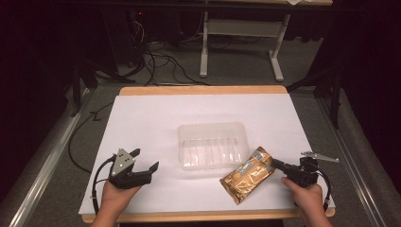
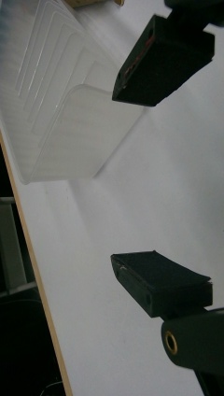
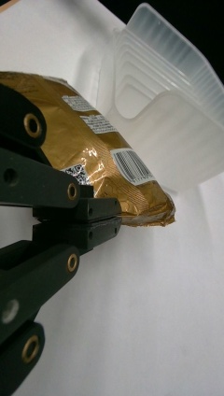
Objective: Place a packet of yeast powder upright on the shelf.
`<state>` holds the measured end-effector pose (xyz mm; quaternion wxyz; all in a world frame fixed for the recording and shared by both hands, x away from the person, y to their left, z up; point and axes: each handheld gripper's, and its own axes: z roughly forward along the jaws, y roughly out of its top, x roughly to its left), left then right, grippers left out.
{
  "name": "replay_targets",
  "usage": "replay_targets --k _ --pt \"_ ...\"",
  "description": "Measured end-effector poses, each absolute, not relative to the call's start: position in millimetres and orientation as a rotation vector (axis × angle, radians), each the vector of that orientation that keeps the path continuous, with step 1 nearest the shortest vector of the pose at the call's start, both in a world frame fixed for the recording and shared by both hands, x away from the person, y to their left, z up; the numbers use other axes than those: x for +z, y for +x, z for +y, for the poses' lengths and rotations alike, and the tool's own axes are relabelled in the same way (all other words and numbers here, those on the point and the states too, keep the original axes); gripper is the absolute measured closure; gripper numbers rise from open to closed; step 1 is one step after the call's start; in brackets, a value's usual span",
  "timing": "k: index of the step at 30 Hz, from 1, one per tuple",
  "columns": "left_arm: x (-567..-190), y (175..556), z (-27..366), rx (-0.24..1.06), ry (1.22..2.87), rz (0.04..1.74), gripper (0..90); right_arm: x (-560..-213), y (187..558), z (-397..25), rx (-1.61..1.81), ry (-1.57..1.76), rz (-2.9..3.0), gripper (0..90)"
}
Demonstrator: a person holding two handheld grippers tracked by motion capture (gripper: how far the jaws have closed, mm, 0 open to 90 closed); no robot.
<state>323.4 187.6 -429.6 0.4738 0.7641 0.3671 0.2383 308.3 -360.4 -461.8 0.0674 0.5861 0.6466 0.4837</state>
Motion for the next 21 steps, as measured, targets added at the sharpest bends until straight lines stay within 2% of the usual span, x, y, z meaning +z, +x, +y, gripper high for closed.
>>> replay_targets --k 21 --pt "-427.8 321.6 189.2 0.608 1.842 0.885 18.8 -431.1 285.5 -385.8 1.611 1.591 1.748 90.0"
